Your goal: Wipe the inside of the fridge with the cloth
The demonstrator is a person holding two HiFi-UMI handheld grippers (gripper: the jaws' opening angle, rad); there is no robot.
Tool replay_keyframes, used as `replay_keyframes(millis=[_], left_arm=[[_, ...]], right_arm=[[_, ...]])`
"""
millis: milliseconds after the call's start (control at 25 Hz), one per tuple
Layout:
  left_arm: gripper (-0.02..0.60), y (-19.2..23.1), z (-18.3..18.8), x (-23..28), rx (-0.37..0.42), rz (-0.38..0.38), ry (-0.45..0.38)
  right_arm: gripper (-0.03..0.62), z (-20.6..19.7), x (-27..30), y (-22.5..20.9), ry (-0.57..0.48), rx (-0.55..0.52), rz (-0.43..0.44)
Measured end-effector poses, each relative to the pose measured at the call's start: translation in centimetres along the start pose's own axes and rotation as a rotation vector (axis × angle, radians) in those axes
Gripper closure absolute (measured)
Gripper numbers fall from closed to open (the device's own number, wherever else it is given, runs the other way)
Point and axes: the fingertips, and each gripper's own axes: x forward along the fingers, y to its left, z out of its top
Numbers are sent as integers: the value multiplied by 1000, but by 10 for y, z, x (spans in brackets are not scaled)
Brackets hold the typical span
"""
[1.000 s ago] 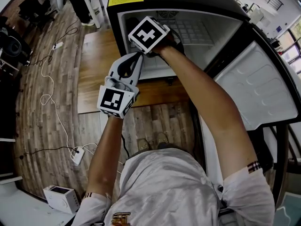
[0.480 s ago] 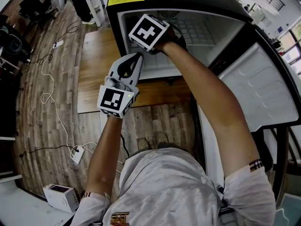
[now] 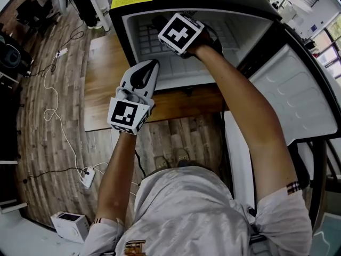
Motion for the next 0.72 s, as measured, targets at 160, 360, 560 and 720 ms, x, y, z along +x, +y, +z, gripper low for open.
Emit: replay_keyframes(millis=[160,360,560,720], left_arm=[[581,-5,-2,5,5,-18,1],[581,-10,-4,12,1,-37,0],[581,-14,-4,16,2,-52,1],[581,-14,-4,16,5,-58,2]], right_arm=[[480,-27,-7,-21,25,60,-32],[480,-59,-17,-48,63,116,-82],[480,-89,-27,-75,106,171,-141],[480,-107,-36,-90,139,204,-183]])
